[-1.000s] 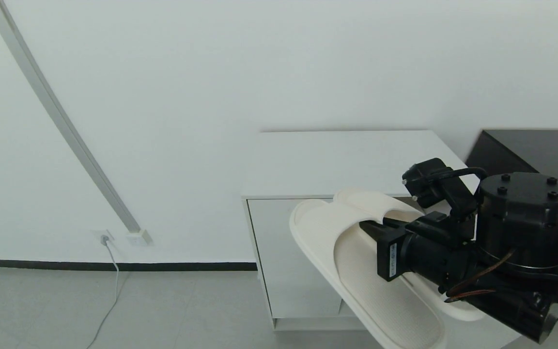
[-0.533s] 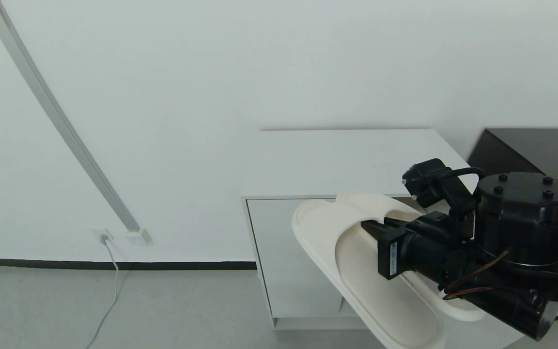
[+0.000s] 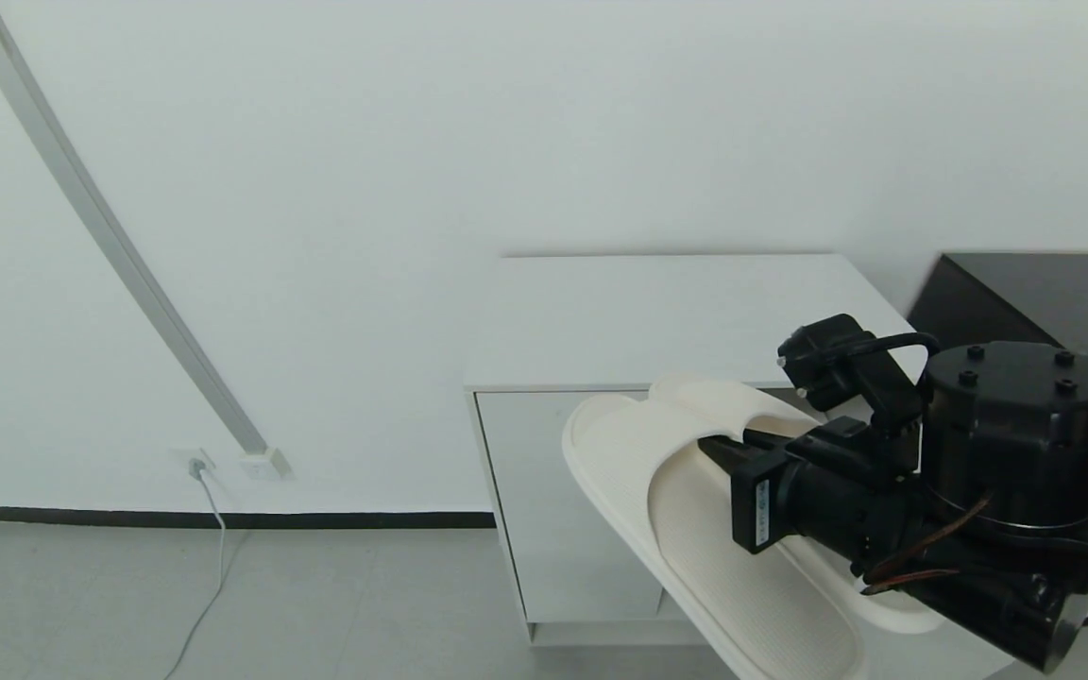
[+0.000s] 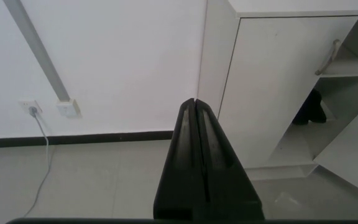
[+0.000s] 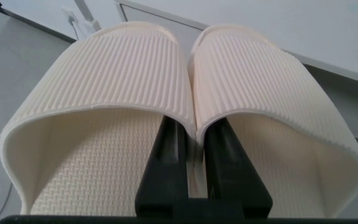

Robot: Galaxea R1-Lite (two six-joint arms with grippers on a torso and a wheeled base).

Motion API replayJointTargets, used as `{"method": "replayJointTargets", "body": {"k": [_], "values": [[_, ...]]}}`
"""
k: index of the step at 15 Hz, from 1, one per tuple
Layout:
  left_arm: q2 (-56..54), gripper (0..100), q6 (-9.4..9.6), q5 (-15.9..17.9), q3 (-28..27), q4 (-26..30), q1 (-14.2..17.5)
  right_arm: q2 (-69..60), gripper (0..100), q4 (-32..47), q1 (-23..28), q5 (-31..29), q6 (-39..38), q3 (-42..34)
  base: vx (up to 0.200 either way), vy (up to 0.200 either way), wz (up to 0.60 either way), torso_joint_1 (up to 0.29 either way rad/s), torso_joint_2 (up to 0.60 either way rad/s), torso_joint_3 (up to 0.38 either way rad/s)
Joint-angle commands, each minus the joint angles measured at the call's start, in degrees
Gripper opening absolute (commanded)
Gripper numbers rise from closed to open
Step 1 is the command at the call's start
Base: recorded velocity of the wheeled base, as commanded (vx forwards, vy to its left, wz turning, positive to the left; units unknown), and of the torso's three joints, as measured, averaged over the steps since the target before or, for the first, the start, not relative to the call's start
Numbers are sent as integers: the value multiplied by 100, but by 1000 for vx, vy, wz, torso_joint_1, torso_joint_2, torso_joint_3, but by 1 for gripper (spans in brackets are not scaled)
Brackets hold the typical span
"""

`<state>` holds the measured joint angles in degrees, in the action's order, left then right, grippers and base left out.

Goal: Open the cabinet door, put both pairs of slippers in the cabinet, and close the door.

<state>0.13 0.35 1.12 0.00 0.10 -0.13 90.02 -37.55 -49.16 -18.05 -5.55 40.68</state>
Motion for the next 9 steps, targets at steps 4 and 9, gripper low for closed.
{"method": "replayJointTargets", "body": {"k": [4,9], "values": [[4,0,0,2,0,-1,5,-98,0,11,-85,-5,1,-25,0,-200,0,5,0,5],[4,0,0,2,0,-1,5,-81,0,11,-120,-5,1,-113,0,-200,0,2,2,0]]}}
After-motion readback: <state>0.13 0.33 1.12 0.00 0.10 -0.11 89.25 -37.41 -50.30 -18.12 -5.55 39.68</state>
